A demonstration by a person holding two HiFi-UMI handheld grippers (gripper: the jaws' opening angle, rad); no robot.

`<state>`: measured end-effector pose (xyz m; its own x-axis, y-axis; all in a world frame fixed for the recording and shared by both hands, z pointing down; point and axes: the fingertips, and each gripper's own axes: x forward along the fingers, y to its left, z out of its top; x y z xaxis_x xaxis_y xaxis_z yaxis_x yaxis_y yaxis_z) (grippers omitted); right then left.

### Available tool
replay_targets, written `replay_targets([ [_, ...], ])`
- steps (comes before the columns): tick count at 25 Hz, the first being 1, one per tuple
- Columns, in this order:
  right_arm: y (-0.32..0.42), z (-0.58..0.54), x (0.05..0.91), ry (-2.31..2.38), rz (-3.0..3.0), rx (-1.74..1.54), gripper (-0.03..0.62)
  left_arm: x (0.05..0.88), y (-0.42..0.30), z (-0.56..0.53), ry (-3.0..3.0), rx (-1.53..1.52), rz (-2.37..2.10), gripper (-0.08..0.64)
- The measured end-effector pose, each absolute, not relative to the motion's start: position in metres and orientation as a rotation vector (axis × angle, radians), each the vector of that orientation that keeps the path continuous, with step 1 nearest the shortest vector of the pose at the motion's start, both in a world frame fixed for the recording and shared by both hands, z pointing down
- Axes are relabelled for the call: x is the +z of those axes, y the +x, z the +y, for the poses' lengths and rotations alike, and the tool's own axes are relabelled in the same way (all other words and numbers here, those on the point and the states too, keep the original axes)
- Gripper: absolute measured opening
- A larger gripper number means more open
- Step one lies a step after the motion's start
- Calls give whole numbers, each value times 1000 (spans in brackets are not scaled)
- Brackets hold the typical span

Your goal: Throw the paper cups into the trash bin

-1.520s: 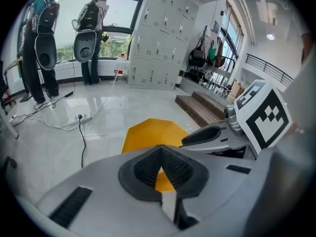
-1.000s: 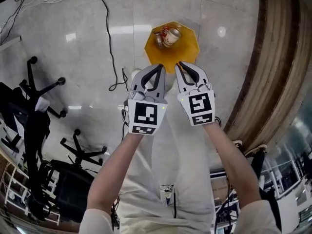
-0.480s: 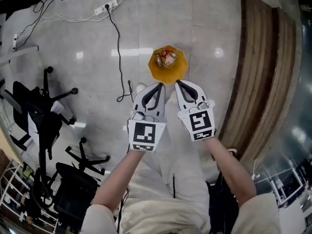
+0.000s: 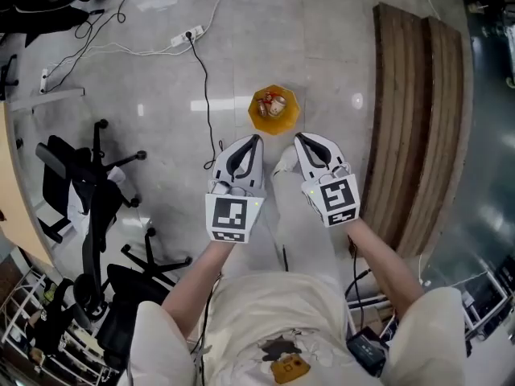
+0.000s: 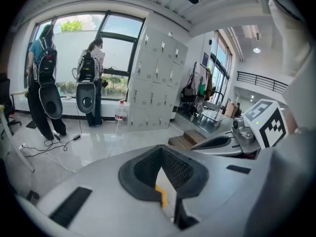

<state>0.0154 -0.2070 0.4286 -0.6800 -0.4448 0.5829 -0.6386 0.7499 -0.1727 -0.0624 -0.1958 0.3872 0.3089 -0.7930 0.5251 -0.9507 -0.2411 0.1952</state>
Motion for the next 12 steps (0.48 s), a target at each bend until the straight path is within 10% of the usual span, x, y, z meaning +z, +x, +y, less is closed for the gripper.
replay_targets([
  [12,10,-170,298,798,-2524,454,6,269,-56,-160,2216,434,-1535,5],
])
